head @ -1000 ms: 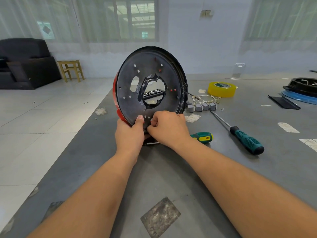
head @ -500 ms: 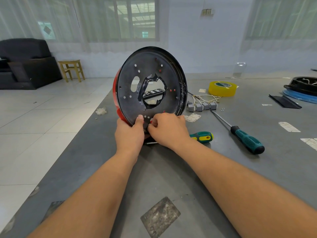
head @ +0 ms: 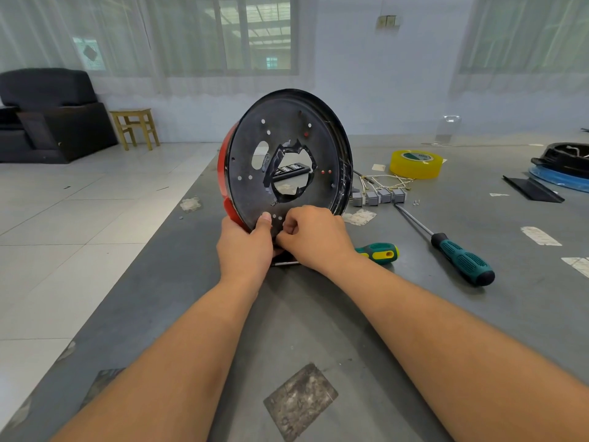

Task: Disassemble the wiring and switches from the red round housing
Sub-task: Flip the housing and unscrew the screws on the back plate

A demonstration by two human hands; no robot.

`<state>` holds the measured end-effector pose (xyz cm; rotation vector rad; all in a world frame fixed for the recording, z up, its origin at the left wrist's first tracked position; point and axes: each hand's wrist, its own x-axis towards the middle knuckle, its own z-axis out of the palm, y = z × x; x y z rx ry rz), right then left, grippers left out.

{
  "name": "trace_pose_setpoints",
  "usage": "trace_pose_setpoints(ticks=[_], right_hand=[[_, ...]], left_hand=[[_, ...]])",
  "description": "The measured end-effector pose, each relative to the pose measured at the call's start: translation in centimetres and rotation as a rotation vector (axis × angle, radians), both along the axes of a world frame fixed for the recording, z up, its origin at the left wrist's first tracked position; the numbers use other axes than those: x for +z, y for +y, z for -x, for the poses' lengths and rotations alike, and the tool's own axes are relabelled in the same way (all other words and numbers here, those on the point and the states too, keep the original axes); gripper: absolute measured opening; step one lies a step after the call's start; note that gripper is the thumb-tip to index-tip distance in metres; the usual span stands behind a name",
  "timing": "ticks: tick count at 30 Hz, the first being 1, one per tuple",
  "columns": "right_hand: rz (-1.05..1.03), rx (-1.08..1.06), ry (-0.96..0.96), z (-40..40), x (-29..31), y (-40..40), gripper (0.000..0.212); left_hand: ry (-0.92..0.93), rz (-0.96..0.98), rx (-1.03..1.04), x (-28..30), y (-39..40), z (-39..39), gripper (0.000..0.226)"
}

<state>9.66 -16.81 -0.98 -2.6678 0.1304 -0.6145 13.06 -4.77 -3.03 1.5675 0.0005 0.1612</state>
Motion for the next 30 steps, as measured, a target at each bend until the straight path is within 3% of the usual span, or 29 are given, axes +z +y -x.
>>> trace_pose_setpoints(ticks=[9, 19, 25, 30], right_hand=[[-0.035, 0.043, 0.045, 0.4, 0.5, 0.0, 0.011], [0.02, 0.014, -0.042, 0.4, 0.3, 0.2, 0.037], [-0.012, 0.026, -0.043, 0.3, 0.2, -0.4, 0.018], [-0.221, -0.043, -0.117, 0.9, 1.2, -2.8, 0.003]], left_hand=[[-0.01, -0.019, -0.008, 0.1, 0.0, 0.1, 0.032], [-0.024, -0.022, 0.003, -0.1, 0.0, -0.2, 0.03], [-0.002, 0.043, -0.004, -0.1, 0.2, -0.2, 0.033], [0.024, 0.096, -0.02, 0.2, 0.1, -0.2, 0.034]])
